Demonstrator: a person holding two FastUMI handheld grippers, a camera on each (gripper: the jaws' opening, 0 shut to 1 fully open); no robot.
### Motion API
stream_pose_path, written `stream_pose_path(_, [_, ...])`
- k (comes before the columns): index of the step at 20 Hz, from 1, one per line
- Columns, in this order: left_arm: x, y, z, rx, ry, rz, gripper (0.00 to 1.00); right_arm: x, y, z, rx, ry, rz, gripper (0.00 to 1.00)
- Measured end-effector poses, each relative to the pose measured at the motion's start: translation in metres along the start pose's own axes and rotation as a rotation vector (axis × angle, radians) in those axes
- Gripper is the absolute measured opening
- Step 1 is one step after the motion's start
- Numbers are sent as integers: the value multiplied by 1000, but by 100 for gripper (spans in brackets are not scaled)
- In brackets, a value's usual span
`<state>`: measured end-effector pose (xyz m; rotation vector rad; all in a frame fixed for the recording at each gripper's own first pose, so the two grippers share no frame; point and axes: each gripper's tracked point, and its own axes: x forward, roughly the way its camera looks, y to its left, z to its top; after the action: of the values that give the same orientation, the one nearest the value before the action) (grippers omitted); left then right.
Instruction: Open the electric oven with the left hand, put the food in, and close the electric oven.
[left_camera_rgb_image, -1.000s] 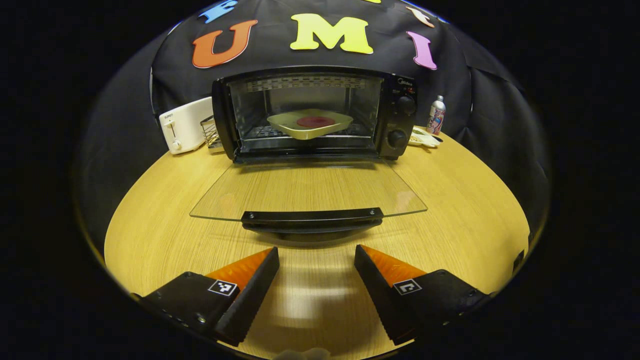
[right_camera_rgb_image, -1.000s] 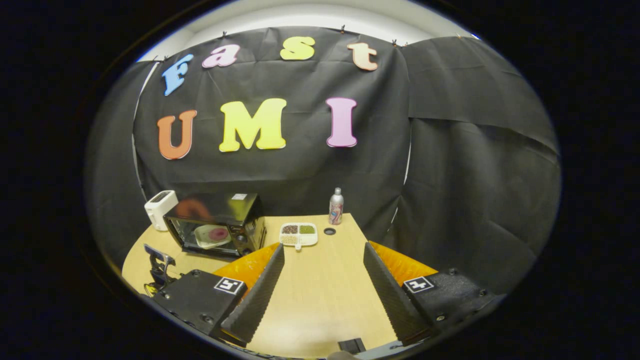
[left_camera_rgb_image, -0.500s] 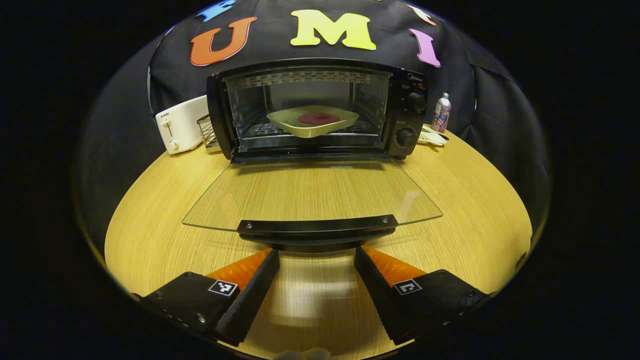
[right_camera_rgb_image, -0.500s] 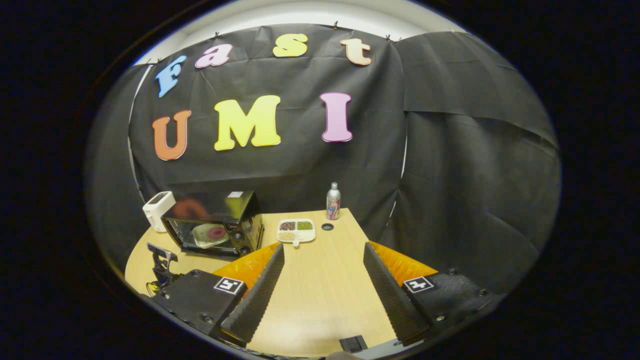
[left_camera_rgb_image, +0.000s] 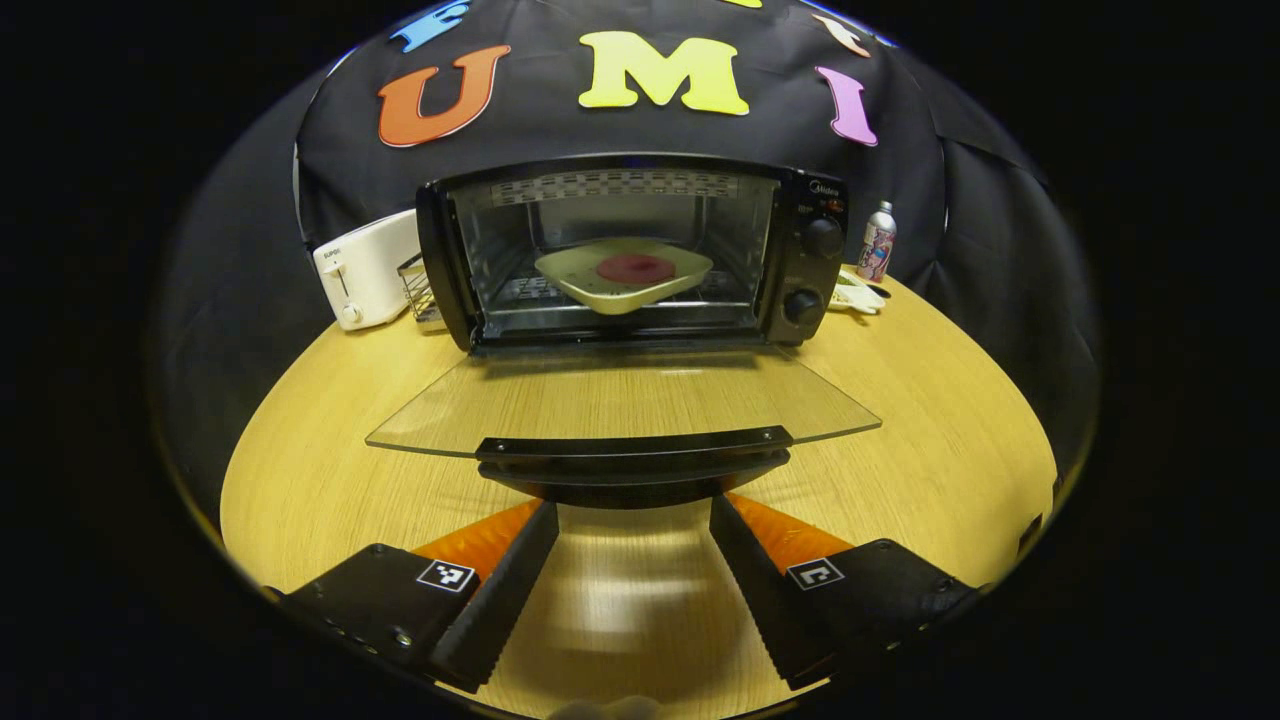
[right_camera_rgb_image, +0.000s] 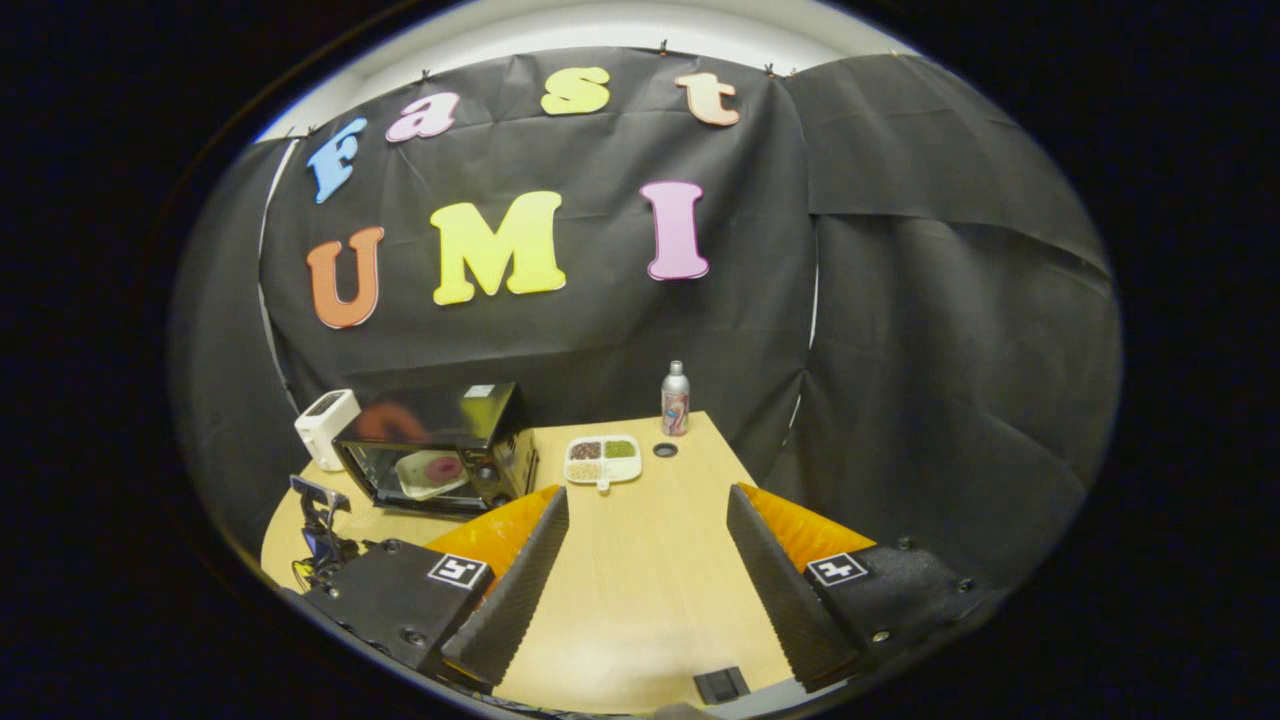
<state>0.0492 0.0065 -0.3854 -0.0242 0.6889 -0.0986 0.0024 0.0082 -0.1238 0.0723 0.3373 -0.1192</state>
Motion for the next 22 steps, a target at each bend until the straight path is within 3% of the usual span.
stream_pose_path(4, [-4, 2, 30, 12, -49, -4, 98, 0, -1, -4, 21, 2, 2, 100])
stream_pose_path(6, [-3, 4, 50, 21, -75, -2, 97, -1, 0, -4, 22, 0, 5, 96])
stream_pose_path(11, [5, 8, 105, 33, -158, 8, 97, -2, 3, -2, 30, -14, 10, 100])
stream_pose_path(12, [6, 9, 114, 31, -171, 14, 97, -2, 2, -2, 30, -17, 7, 96])
stream_pose_path(13, [6, 7, 120, 27, -181, 9, 97, -3, 2, -2, 28, -19, 8, 100])
stream_pose_path(18, [2, -1, 121, 38, -190, -8, 97, -5, 6, -2, 26, -22, 10, 96])
stream_pose_path(22, [-12, -2, 121, 45, -208, -21, 97, -11, 15, -1, 14, -31, 19, 100])
